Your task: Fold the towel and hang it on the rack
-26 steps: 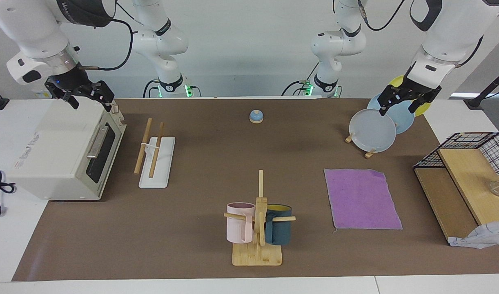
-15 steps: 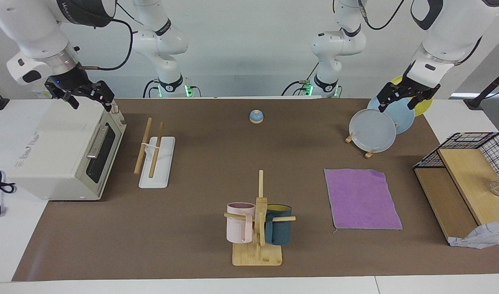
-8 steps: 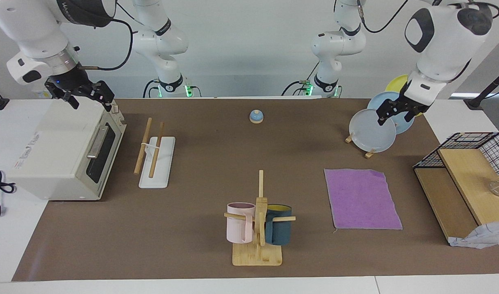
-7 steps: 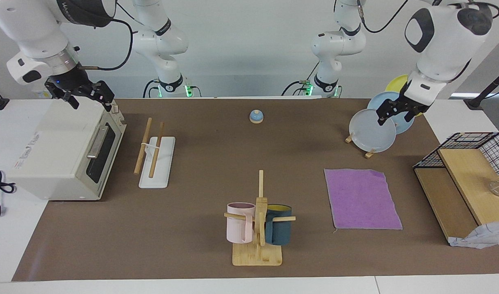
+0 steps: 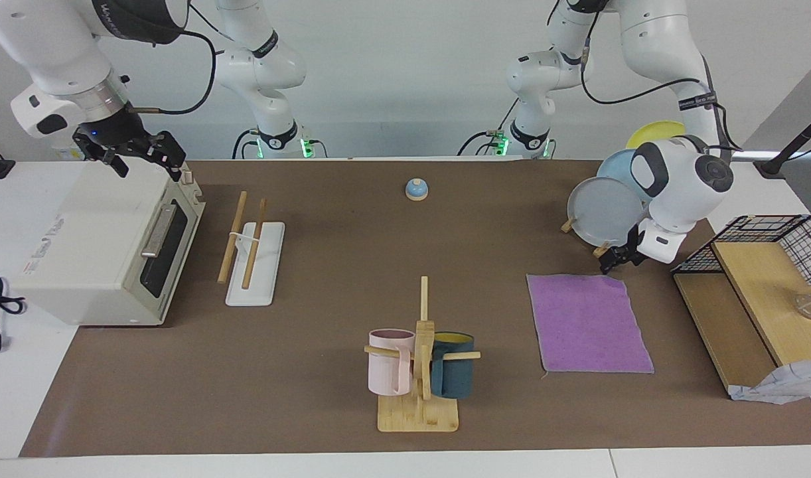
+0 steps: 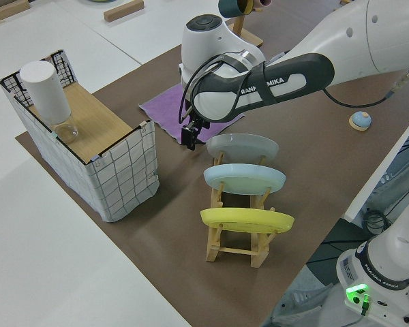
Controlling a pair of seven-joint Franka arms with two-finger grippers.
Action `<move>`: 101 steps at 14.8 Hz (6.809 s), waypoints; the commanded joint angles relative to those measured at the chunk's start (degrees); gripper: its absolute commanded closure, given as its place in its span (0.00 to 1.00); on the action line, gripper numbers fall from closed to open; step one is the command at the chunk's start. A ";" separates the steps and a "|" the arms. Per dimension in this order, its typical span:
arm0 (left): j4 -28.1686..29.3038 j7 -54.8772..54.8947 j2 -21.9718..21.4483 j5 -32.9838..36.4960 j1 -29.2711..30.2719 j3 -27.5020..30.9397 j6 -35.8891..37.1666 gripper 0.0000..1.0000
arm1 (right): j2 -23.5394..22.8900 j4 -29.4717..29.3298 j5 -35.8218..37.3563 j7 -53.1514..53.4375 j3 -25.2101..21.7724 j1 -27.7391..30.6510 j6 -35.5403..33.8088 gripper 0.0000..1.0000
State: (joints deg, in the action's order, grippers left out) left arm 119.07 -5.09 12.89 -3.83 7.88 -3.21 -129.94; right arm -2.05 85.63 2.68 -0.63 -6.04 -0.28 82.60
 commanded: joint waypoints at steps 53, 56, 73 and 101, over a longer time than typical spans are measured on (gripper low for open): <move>-7.62 2.81 -0.22 19.17 -8.81 -0.13 7.22 1.00 | 1.17 1.30 -1.27 -1.30 0.59 0.36 -0.16 0.00; -7.71 -0.52 -1.20 22.73 -20.42 0.04 11.89 1.00 | 1.17 1.39 -1.63 -1.39 0.59 0.36 -0.16 0.00; -6.12 -11.63 -2.08 8.25 -22.93 -0.40 10.93 0.00 | 1.17 1.74 -3.91 -1.47 0.59 0.37 -0.07 0.00; 13.82 0.17 -6.21 -28.42 -14.30 -0.40 -7.44 0.57 | 3.28 5.16 -3.82 -1.74 1.03 -0.87 -0.77 0.00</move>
State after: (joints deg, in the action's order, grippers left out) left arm 130.41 -5.16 8.46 -30.79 -5.58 -3.93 -137.28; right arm -0.48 88.63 -0.42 -0.69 -5.20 -1.68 81.11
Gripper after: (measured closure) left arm 0.436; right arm 0.000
